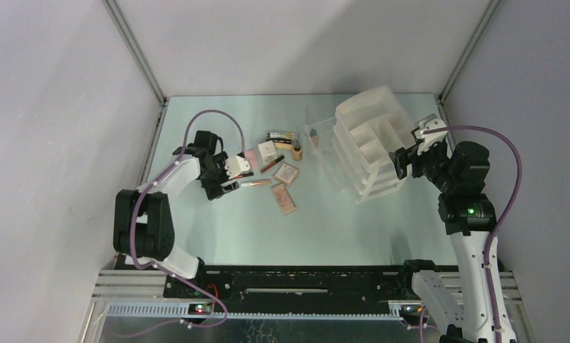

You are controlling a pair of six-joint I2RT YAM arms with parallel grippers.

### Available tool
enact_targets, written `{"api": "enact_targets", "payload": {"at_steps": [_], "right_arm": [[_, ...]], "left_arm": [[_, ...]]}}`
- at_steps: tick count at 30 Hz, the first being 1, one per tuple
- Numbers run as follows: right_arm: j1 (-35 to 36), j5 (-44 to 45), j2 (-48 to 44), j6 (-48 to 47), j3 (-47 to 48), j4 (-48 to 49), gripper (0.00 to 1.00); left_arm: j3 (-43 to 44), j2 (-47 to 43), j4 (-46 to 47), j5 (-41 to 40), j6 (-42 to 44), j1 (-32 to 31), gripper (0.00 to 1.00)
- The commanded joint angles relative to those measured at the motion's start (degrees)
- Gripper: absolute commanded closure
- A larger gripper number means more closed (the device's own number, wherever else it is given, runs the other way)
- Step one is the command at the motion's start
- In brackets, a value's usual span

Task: Organize the makeup
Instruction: Pick up the makeup from the center of the board.

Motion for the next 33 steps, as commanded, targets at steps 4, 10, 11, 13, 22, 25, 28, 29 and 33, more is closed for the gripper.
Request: {"api": "enact_targets", "payload": {"at_steps": [4,10,11,13,22,25,28,29,33], "right_arm": [[0.1,-0.6,-1.4,-0.4,-0.3,2.3,0.18],[0.0,-0.4,-1.5,-0.5,-0.3,2.2,0.18],[-0.1,-0.5,-1.6,-0.5,-0.3,2.2,0.18],[-0.2,-0.8,-1.5,-0.5,-0.3,2.1,0.18],[-1.8,-2.0,-1.7,-0.1,-0.3,1.9,0.18],[-2.3,-2.3,-1.7,0.0,-0.3,1.9,0.18],[-2.4,-2.6,-1.6,0.0,-0.3,1.8,0.18],[-2.4,-2.6,-1.7,-0.1,-0.4,1.9,0.18],[-2.6,-2.5,-1.6,-0.2,-0.3,1.8,0.18]], "left_arm": [[4.4,4.7,-1.8,-2.2,8.8,1.9,0.19],[4.4,7.0,0.0,-3.1,10.2,2.0,0.21],[4.5,7.5,0.1,-3.1,10.4,2.0,0.22],[4.7,8.2,0.5,-3.2,11.0,2.1,0.23],[4.5,10.5,2.7,-3.6,13.2,2.1,0.28],[4.1,11.1,2.7,-3.7,14.0,2.1,0.34],[3.3,11.7,3.2,-3.8,14.8,2.1,0.43],[2.9,11.8,3.4,-3.8,14.9,2.1,0.47],[1.9,11.5,3.5,-3.7,14.5,2.1,0.59]]}}
